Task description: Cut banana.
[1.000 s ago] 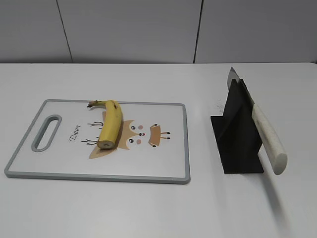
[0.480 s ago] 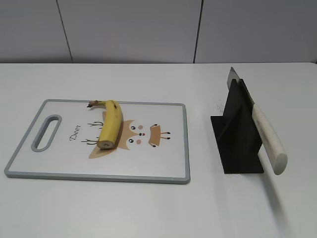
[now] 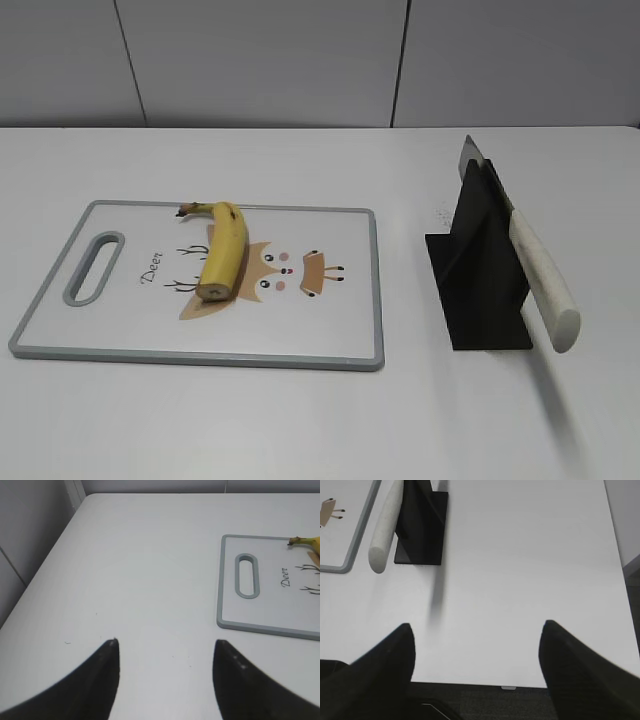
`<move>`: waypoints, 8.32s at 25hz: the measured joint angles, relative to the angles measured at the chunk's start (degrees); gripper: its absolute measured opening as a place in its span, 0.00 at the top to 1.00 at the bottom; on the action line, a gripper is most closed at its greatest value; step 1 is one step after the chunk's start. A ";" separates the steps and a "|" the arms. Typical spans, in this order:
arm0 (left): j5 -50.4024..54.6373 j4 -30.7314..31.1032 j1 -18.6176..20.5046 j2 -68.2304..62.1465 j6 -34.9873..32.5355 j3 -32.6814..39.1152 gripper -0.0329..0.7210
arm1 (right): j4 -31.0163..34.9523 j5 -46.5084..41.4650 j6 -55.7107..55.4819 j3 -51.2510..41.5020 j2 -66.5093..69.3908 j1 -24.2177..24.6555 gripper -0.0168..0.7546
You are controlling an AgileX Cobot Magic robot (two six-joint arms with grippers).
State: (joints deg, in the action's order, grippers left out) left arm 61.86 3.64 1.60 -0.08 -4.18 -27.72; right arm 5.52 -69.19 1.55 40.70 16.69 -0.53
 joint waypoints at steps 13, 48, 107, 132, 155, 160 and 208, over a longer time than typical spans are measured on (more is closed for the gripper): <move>0.00 -0.05 0.00 0.00 0.00 0.00 0.21 | -3.05 -0.47 -6.31 1.93 12.47 -11.69 0.21; 0.00 0.01 0.00 0.00 0.00 0.00 0.22 | -1.27 1.82 -18.95 21.14 60.99 -24.59 0.25; 0.00 0.01 0.00 0.00 0.00 0.00 0.22 | -1.38 8.85 -24.81 21.16 79.42 -24.53 0.75; 0.05 0.06 0.00 0.00 0.00 0.00 0.22 | -1.60 9.12 -24.81 21.16 70.69 -24.53 0.75; 0.05 0.06 0.00 0.00 0.00 0.00 0.22 | -2.78 9.17 -26.09 23.71 65.06 -24.53 0.75; 0.05 0.06 0.00 0.00 0.00 0.00 0.22 | -4.27 8.10 -26.10 26.28 65.06 -24.53 0.75; -0.37 -0.53 0.00 -0.32 0.00 -0.29 0.22 | -7.48 -0.86 -15.21 41.05 64.87 -24.53 0.75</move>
State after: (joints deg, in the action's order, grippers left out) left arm 61.50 3.11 1.60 -0.41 -4.18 -28.00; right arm -1.96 -70.05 -13.66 81.75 81.57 -25.06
